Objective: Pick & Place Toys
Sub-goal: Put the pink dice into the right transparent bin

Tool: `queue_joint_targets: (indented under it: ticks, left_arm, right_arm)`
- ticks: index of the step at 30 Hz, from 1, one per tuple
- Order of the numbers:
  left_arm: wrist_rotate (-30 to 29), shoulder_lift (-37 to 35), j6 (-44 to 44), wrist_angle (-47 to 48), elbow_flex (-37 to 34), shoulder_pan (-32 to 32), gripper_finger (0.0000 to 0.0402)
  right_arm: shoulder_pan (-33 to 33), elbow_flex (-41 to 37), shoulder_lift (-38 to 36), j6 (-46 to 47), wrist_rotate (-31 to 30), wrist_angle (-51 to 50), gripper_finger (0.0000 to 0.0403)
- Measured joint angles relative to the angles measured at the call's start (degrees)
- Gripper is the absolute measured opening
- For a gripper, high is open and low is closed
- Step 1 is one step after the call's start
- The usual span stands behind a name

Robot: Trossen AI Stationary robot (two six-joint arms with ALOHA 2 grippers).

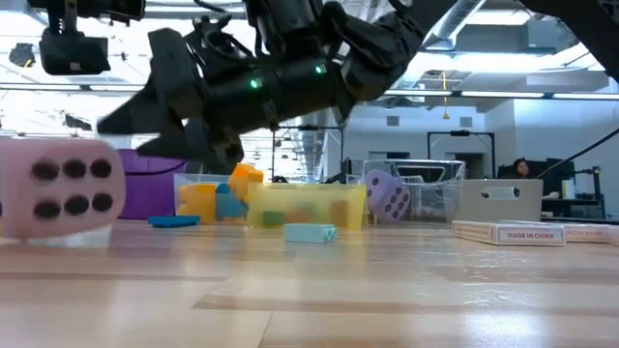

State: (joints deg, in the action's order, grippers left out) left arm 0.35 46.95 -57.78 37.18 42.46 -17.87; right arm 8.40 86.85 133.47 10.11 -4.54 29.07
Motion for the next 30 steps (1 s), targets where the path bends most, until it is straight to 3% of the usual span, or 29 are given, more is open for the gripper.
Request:
queue_joint_targets:
  ticks: [9, 15, 23, 30]
  left_arm:
    - [-2.45, 0.95, -1.86, 12.23, -0.18, -0.04, 0.0296]
    - [-2.45, 3.33, -2.69, 16.56, -0.18, -0.07, 0.0296]
    - [-1.97, 7.01, -2.97, 23.22, -0.20, -0.09, 0.0296]
    - [1.15, 12.72, -2.52, 19.19, -0.20, -0.15, 0.0296]
  right_arm:
    - [-0.79, 1.73, -0.07, 0.38, 0.08, -7.38, 0.0276]
    - [-0.63, 1.75, -0.07, 6.15, 2.44, -13.76, 0.0278]
    - [0.99, 1.75, -0.13, 7.54, 6.23, -13.70, 0.0347]
    - [2.15, 1.75, -0.15, 10.87, 6.26, -14.10, 0.0390]
